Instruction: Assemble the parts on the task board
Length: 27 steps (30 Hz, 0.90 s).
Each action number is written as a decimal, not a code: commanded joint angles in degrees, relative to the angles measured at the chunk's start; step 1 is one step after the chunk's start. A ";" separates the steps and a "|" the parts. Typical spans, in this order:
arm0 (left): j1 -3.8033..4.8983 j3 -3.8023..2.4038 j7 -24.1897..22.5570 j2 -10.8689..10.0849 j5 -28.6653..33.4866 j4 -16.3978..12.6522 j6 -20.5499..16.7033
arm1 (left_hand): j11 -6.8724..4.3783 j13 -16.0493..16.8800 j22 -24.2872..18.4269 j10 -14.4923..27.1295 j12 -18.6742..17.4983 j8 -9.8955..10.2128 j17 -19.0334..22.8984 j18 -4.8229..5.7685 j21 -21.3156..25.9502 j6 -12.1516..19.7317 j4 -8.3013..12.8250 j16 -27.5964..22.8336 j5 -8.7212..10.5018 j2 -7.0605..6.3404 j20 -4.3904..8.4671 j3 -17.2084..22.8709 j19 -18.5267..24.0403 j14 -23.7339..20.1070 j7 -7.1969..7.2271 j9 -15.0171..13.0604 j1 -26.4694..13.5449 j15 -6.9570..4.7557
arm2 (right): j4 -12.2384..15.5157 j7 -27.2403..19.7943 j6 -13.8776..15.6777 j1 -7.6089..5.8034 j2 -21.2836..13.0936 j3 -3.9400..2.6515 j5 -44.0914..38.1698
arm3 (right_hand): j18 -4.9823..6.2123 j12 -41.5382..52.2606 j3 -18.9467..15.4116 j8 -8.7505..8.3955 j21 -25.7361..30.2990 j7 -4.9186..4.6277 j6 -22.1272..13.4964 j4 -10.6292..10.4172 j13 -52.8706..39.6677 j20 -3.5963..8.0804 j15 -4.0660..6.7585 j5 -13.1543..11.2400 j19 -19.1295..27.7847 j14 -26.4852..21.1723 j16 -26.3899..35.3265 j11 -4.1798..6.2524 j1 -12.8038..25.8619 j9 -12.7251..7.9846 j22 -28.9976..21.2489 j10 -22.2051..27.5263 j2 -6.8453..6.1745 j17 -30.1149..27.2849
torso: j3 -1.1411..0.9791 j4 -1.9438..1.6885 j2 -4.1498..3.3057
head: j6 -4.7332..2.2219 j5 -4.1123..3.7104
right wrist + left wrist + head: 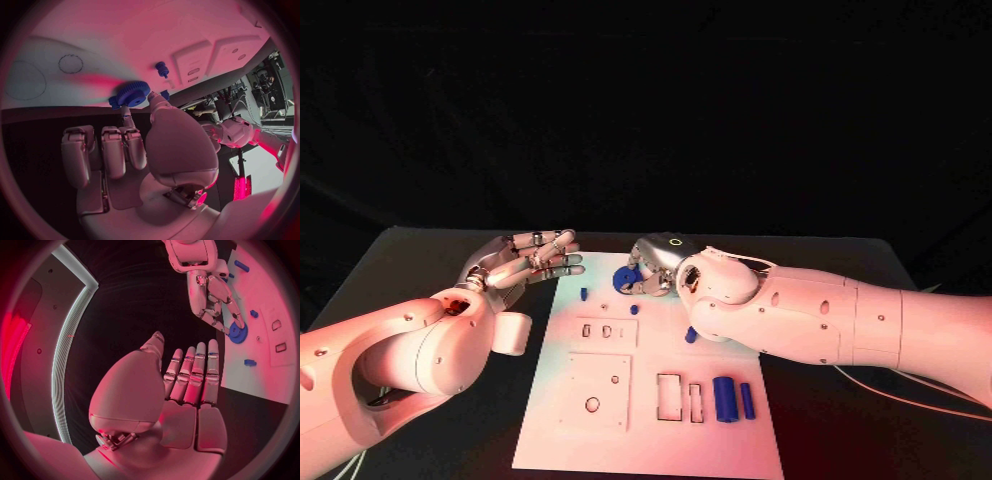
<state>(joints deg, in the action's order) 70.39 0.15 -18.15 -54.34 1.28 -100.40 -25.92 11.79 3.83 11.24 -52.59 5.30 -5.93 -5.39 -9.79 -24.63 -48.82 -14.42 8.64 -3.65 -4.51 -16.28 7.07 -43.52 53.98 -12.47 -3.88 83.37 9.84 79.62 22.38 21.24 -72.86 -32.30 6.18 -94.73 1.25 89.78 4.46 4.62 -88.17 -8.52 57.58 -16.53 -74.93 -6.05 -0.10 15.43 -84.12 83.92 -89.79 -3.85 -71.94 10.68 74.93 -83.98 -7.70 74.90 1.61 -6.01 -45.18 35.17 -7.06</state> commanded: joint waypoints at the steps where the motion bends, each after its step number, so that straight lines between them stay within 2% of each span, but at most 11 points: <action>1: 0.05 -0.05 -0.40 0.10 0.06 -0.09 0.26 | 0.30 -0.07 0.06 0.19 -0.22 0.21 0.04 -0.30 -0.26 0.08 0.28 -0.28 0.30 0.28 -0.02 0.05 0.37 -0.26 -2.33 0.08 0.21 -0.02 | -0.36 -0.01 -1.93 0.20 -0.11 0.17 0.65 | -0.67 0.22 0.34 0.09 -0.08 -0.06 0.41 -0.12 -15.07 -0.34 -0.07 0.39 -4.41 6.08 -0.21 -0.23 0.42 -0.01 13.28 -6.02 -0.03 15.10 | 0.01 0.05 0.01 | -0.01 -0.02; 10: 0.05 -0.05 -0.46 0.04 0.06 -0.10 0.28 | 0.32 -0.07 0.06 0.23 -0.26 0.24 0.04 -0.30 -0.26 0.11 0.28 -0.29 0.30 0.26 -0.02 0.04 0.42 -0.28 -2.35 0.09 0.20 -0.01 | -0.32 -0.03 -2.60 0.19 -0.20 0.27 1.48 | -0.67 0.22 0.34 0.08 -0.07 -0.06 0.40 -0.13 -15.07 -0.34 -0.06 0.42 -4.40 6.08 -0.21 -0.23 0.44 -0.01 13.27 -6.02 -0.03 15.10 | 0.02 0.07 0.02 | 0.11 -0.01; 15: 0.05 -0.05 -0.49 0.04 0.06 -0.12 0.33 | 0.32 -0.07 0.06 0.23 -0.26 0.24 0.04 -0.30 -0.26 0.11 0.28 -0.29 0.30 0.26 -0.02 0.04 0.42 -0.28 -2.35 0.09 0.20 -0.01 | -0.01 0.12 -2.48 0.19 -0.43 0.33 1.48 | -0.69 0.22 0.34 0.06 -0.12 -0.06 0.40 -0.15 -15.07 -0.33 -0.06 0.49 -4.44 6.08 -0.21 -0.23 0.49 -0.01 13.32 -6.02 -0.04 15.10 | 0.02 -0.04 0.00 | 0.08 0.16; 27: 0.05 -0.05 -0.52 -0.11 0.06 -0.11 0.27 | 0.32 -0.07 0.06 0.23 -0.26 0.24 0.04 -0.30 -0.26 0.11 0.28 -0.29 0.30 0.26 -0.02 0.04 0.42 -0.28 -2.35 0.09 0.20 -0.01 | 2.17 0.22 -1.33 0.19 -2.38 0.35 0.82 | -0.73 0.22 0.51 0.19 -0.26 0.06 0.78 -0.08 -15.07 -0.30 -0.01 0.81 -4.56 6.08 -0.21 -0.15 0.46 0.09 13.47 -6.02 -0.04 15.10 | 0.00 0.04 -0.02 | 0.19 0.45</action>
<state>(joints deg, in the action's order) 70.39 0.15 -18.15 -54.50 1.29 -100.41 -25.92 11.79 3.84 11.23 -52.59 5.30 -5.94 -5.39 -9.79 -24.63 -48.82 -14.36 8.64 -3.65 -4.51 -16.28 7.14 -43.52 53.98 -12.47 -3.88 83.37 9.84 81.47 22.23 20.52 -72.65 -34.57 6.55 -93.46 1.25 89.78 4.61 4.41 -88.17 -8.47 58.07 -16.68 -74.91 -6.04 -0.09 15.88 -84.12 83.92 -89.78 -3.85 -71.94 10.79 74.91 -83.98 -7.70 74.94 1.64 -6.00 -45.18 35.36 -6.67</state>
